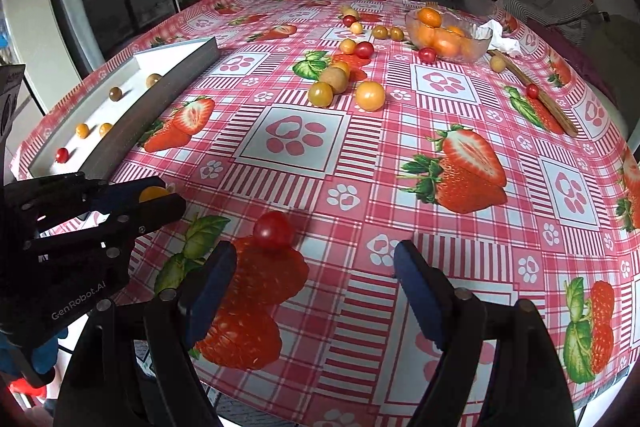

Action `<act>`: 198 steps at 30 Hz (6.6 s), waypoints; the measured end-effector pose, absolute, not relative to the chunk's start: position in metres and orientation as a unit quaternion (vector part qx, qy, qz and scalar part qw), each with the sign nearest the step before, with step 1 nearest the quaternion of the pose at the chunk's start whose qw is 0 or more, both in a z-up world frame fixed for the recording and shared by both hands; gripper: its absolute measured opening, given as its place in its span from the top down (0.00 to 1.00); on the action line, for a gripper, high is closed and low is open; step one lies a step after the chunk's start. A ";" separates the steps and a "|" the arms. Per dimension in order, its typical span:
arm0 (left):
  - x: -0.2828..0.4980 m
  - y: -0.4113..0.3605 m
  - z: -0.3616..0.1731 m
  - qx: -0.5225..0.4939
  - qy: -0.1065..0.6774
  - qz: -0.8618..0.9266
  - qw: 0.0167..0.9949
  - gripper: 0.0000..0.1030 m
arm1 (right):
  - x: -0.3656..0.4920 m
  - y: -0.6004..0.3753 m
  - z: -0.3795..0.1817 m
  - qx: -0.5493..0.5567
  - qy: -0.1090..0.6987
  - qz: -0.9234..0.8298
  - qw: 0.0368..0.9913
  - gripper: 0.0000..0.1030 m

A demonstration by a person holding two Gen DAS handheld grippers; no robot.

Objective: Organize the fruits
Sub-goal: 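Grasp a yellow tomato with the left gripper while the right reaches a red cherry tomato, then carry the yellow tomato in the left gripper and red tomato in the right into the tray, open both, then grasp a yellow tomato with the right gripper while the left grasps another yellow tomato, then carry both yellow tomatoes over the white tray and open both grippers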

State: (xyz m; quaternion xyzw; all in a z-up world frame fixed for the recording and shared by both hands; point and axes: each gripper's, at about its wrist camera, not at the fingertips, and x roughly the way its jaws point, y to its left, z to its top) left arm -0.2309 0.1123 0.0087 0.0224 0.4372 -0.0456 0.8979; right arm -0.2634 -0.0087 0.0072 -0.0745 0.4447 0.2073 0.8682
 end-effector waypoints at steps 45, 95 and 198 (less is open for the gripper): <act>-0.209 0.286 0.064 -0.079 0.390 0.085 0.913 0.77 | -0.175 0.104 0.074 -0.001 0.483 0.319 0.815 0.78; -0.175 0.314 0.045 -0.113 0.439 0.109 0.885 0.16 | -0.108 0.106 0.062 0.040 0.508 0.288 0.810 0.23; -0.253 0.253 0.055 -0.095 0.402 0.068 0.908 0.79 | -0.191 0.073 0.068 0.022 0.488 0.332 0.807 0.75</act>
